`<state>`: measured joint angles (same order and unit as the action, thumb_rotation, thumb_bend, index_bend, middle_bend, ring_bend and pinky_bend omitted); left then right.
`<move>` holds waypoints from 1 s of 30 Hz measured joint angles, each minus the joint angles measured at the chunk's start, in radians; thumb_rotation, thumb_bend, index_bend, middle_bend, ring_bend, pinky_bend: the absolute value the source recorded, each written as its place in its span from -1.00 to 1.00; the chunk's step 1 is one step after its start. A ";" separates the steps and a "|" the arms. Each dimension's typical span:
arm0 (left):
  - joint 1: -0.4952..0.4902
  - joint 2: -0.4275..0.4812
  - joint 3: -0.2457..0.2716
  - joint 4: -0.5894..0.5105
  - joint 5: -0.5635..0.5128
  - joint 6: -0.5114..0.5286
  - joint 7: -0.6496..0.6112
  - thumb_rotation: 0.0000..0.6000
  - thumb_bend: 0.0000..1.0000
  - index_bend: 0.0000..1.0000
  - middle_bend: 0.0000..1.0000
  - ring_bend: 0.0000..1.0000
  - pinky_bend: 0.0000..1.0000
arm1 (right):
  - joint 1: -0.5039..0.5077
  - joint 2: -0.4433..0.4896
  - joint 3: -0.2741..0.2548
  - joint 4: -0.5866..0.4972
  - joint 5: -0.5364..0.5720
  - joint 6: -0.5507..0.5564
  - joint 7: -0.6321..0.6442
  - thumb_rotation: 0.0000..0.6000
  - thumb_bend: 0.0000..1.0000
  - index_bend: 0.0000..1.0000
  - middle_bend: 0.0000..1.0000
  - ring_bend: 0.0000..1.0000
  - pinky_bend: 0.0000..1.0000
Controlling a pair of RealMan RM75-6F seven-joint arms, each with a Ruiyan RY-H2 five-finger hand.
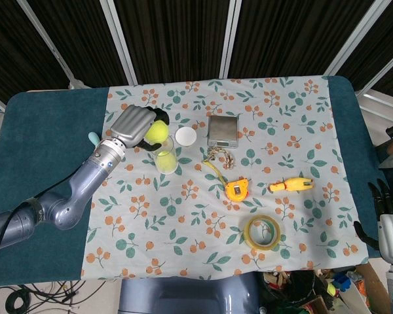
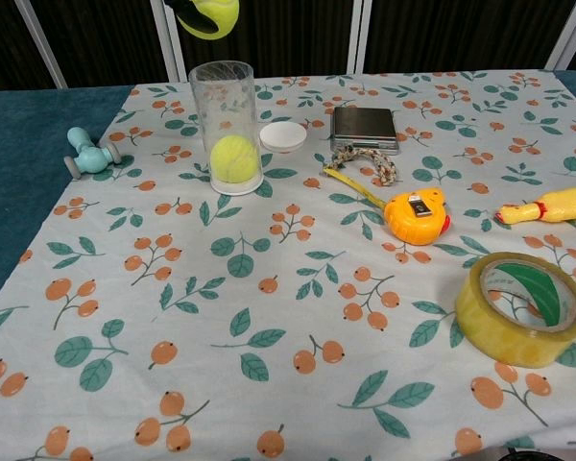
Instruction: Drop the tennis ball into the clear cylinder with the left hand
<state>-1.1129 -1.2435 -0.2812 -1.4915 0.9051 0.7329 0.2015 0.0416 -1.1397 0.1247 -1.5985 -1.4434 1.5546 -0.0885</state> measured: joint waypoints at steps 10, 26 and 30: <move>0.000 0.015 0.003 -0.021 -0.008 0.000 0.005 1.00 -0.25 -0.16 -0.03 -0.27 0.11 | 0.001 -0.001 0.000 0.001 -0.003 0.000 -0.002 1.00 -0.52 -1.00 -1.00 -0.81 -0.56; -0.005 0.017 0.013 -0.030 -0.025 0.000 0.014 1.00 -0.25 -0.16 -0.02 -0.27 0.11 | 0.002 -0.001 0.000 0.000 -0.001 -0.002 -0.006 1.00 -0.53 -1.00 -1.00 -0.81 -0.56; -0.007 0.016 0.015 -0.030 -0.026 -0.001 0.015 1.00 -0.25 -0.17 -0.03 -0.27 0.11 | 0.002 -0.002 0.001 0.001 0.000 -0.001 -0.005 1.00 -0.53 -1.00 -1.00 -0.81 -0.56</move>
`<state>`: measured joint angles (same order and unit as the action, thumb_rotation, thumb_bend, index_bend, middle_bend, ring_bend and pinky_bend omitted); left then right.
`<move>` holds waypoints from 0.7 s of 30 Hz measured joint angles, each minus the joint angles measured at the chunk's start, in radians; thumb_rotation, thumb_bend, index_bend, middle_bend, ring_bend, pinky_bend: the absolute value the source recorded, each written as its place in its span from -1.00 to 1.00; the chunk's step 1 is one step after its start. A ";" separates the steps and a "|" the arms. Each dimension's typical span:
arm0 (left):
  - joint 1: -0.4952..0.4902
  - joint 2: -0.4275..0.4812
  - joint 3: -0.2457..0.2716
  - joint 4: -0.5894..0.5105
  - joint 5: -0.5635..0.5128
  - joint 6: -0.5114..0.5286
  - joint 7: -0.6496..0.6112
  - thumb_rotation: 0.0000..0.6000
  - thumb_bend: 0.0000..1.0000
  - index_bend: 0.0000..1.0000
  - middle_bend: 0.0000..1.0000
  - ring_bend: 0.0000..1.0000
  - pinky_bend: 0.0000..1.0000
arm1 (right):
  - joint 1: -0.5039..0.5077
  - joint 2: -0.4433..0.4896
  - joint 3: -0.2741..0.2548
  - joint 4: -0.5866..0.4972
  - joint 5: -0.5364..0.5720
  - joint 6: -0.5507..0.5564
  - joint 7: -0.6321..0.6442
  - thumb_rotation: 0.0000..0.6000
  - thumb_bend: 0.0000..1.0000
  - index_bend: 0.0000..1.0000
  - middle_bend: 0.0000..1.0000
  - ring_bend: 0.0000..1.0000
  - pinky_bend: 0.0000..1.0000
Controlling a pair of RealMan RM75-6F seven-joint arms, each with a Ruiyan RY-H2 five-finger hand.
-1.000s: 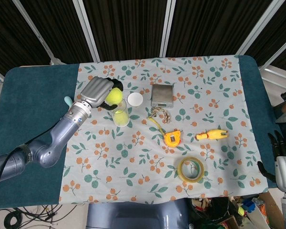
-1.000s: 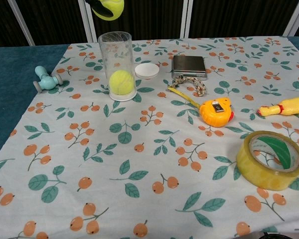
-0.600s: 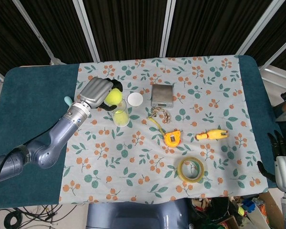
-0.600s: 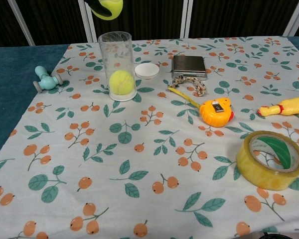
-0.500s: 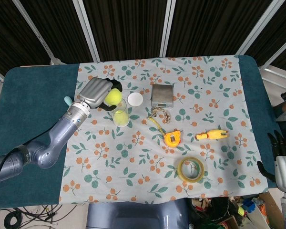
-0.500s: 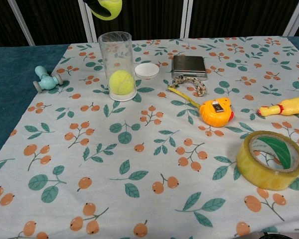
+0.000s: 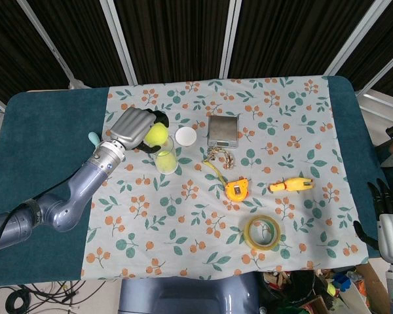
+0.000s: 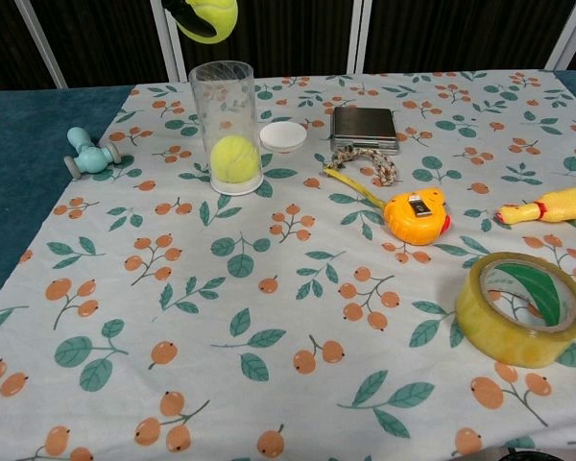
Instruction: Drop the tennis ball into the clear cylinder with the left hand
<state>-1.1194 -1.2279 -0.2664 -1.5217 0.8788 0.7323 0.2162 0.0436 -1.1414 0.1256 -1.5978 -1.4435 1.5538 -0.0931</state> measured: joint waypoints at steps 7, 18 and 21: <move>-0.005 -0.016 0.008 0.014 -0.007 -0.004 0.006 1.00 -0.27 -0.19 -0.04 -0.27 0.11 | 0.000 0.000 0.000 0.001 0.001 -0.001 0.002 1.00 -0.53 -1.00 -1.00 -0.81 -0.56; -0.015 -0.020 0.014 0.018 -0.023 -0.019 0.014 1.00 -1.00 -0.75 -0.73 -0.84 -0.35 | 0.000 0.000 0.001 0.001 0.000 0.000 0.003 1.00 -0.53 -1.00 -1.00 -0.81 -0.56; -0.016 -0.006 0.007 0.005 -0.035 -0.029 0.001 1.00 -1.00 -0.78 -0.82 -0.92 -0.47 | 0.000 -0.001 0.001 0.002 -0.001 0.002 0.003 1.00 -0.53 -1.00 -1.00 -0.81 -0.56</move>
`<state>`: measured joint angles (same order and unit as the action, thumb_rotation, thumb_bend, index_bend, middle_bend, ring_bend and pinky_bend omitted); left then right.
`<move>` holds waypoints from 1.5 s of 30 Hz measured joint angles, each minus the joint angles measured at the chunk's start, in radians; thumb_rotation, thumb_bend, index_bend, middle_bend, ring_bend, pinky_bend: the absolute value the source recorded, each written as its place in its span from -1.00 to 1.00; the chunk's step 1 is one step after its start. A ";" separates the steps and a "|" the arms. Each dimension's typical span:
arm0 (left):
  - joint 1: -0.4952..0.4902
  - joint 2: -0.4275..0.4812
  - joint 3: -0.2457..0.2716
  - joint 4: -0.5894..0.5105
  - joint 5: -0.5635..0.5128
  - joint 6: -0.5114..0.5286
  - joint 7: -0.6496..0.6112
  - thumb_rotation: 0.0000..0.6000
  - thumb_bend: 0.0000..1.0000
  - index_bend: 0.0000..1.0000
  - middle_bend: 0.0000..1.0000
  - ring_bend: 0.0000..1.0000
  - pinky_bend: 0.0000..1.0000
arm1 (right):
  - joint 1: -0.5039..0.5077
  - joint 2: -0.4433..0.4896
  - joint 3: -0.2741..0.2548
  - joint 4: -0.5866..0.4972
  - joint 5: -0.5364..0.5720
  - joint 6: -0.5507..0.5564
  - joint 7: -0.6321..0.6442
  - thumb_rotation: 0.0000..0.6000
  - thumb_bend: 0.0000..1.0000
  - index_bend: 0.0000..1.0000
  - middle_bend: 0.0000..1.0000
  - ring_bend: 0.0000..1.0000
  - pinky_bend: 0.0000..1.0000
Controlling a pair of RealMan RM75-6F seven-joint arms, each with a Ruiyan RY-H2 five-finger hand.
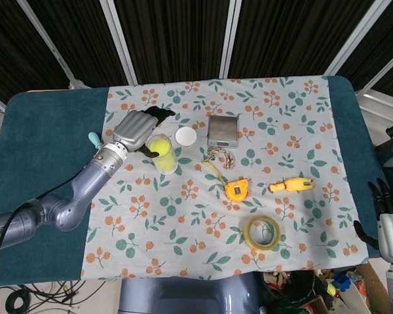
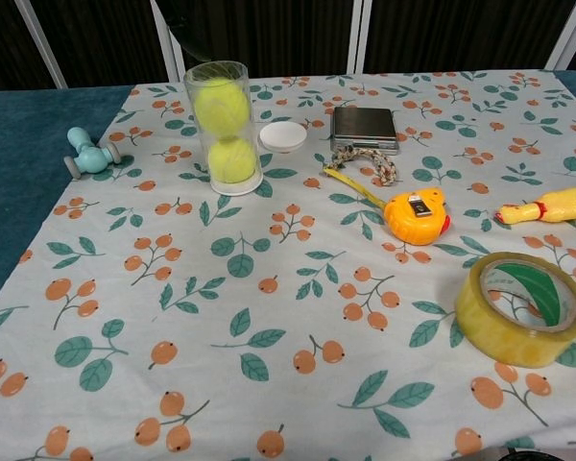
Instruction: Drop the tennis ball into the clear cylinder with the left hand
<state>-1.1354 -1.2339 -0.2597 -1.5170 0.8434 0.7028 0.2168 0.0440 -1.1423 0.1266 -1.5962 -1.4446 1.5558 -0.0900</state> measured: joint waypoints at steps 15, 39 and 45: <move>0.038 0.081 -0.058 -0.123 0.026 0.042 -0.088 1.00 -0.77 -0.74 -0.68 -0.87 -0.50 | 0.000 -0.002 0.001 -0.003 0.005 -0.002 -0.002 1.00 -0.53 -1.00 -1.00 -0.81 -0.56; 0.845 0.200 0.420 -0.239 0.545 0.848 -0.113 1.00 -0.77 -0.85 -0.83 -1.00 -0.76 | -0.002 -0.003 -0.008 -0.008 -0.023 0.014 -0.018 1.00 -0.53 -1.00 -1.00 -0.81 -0.56; 0.911 0.194 0.459 -0.145 0.625 0.881 -0.213 1.00 -0.77 -0.85 -0.83 -1.00 -0.78 | -0.002 -0.002 -0.011 -0.012 -0.033 0.018 -0.025 1.00 -0.53 -1.00 -1.00 -0.81 -0.56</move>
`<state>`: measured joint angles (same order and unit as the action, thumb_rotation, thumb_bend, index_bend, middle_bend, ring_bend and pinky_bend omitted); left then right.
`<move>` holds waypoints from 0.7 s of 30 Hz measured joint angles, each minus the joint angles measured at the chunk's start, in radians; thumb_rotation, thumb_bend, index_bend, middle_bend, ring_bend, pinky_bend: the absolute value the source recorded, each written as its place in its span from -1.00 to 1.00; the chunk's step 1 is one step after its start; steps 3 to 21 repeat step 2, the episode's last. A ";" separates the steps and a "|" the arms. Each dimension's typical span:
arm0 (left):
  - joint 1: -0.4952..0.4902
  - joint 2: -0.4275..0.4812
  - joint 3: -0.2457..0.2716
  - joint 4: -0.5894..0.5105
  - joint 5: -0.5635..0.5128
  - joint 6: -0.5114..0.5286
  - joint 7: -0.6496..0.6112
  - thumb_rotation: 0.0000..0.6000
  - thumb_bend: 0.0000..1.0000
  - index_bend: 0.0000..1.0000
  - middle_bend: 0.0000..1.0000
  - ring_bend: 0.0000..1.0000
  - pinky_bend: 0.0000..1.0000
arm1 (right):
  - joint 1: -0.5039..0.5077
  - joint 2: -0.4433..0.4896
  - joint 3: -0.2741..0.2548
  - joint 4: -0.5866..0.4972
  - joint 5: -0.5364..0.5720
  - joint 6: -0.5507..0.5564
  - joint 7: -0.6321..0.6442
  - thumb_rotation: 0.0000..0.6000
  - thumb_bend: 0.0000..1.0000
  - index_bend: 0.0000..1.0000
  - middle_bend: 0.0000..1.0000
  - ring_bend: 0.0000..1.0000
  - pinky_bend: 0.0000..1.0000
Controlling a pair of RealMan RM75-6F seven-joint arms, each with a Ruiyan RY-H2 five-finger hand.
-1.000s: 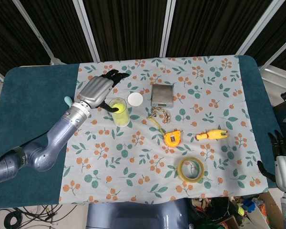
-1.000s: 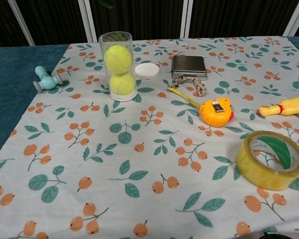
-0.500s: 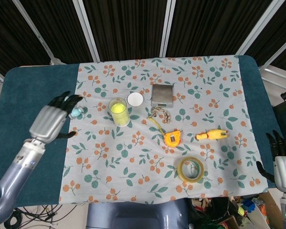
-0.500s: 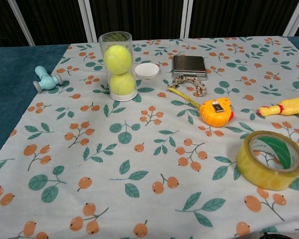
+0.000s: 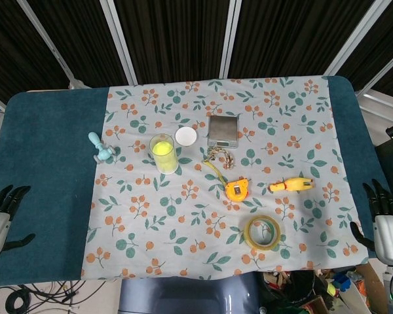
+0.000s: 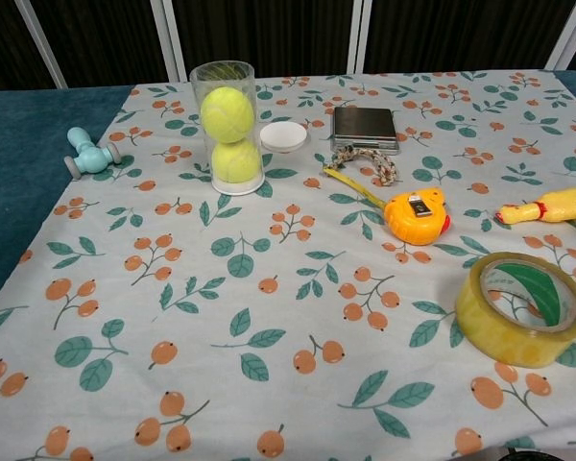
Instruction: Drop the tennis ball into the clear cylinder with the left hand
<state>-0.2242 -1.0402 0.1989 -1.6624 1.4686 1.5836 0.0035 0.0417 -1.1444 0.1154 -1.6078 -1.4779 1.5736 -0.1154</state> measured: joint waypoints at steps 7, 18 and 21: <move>0.012 -0.004 -0.007 0.021 0.026 0.017 -0.031 1.00 -0.77 -0.85 -0.83 -1.00 -0.78 | 0.000 0.001 0.000 0.001 0.001 0.000 0.001 1.00 -0.53 -1.00 -1.00 -0.81 -0.56; 0.012 -0.004 -0.007 0.021 0.026 0.017 -0.031 1.00 -0.77 -0.85 -0.83 -1.00 -0.78 | 0.000 0.001 0.000 0.001 0.001 0.000 0.001 1.00 -0.53 -1.00 -1.00 -0.81 -0.56; 0.012 -0.004 -0.007 0.021 0.026 0.017 -0.031 1.00 -0.77 -0.85 -0.83 -1.00 -0.78 | 0.000 0.001 0.000 0.001 0.001 0.000 0.001 1.00 -0.53 -1.00 -1.00 -0.81 -0.56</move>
